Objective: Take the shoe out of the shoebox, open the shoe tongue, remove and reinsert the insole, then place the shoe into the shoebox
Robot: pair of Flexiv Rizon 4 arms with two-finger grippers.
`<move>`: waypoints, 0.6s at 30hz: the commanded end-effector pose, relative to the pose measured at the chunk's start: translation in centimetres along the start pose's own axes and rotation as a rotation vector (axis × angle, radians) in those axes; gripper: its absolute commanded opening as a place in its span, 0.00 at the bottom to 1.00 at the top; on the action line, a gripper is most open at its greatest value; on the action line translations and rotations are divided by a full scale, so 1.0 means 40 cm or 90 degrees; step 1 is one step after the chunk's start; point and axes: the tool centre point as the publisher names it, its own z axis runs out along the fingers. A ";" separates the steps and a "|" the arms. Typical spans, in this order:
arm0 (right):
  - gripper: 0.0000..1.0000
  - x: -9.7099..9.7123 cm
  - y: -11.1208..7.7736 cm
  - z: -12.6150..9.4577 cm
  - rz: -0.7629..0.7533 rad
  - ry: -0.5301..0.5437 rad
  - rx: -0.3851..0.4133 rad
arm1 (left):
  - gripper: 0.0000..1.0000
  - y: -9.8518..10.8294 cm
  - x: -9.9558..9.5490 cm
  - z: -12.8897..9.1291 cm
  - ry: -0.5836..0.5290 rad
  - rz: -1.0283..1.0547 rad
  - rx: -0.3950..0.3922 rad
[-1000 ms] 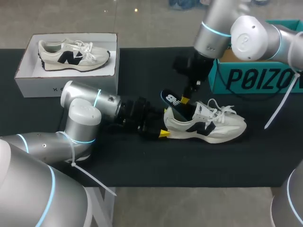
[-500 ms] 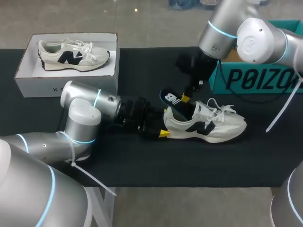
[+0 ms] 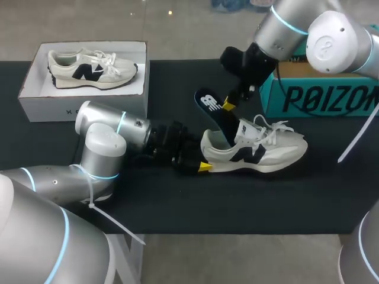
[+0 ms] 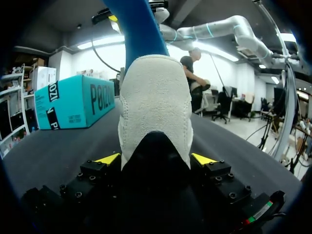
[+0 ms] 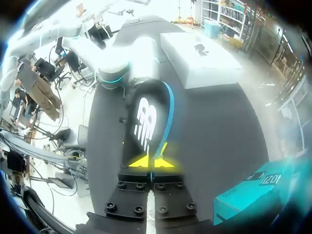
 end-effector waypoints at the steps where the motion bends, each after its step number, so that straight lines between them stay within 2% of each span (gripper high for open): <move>1: 0.00 0.004 -0.004 0.038 0.006 0.012 0.005 | 0.00 0.009 -0.002 0.008 0.001 0.000 0.000; 6: 0.00 0.002 -0.006 0.083 0.005 0.036 -0.011 | 0.00 0.009 -0.002 0.008 0.001 0.000 0.000; 13: 0.00 -0.008 0.056 0.110 -0.018 0.045 -0.027 | 0.00 0.009 -0.002 0.008 0.001 0.000 0.000; 18: 0.00 -0.014 0.099 0.110 -0.032 0.044 -0.042 | 0.00 0.009 -0.002 0.008 0.001 0.000 0.000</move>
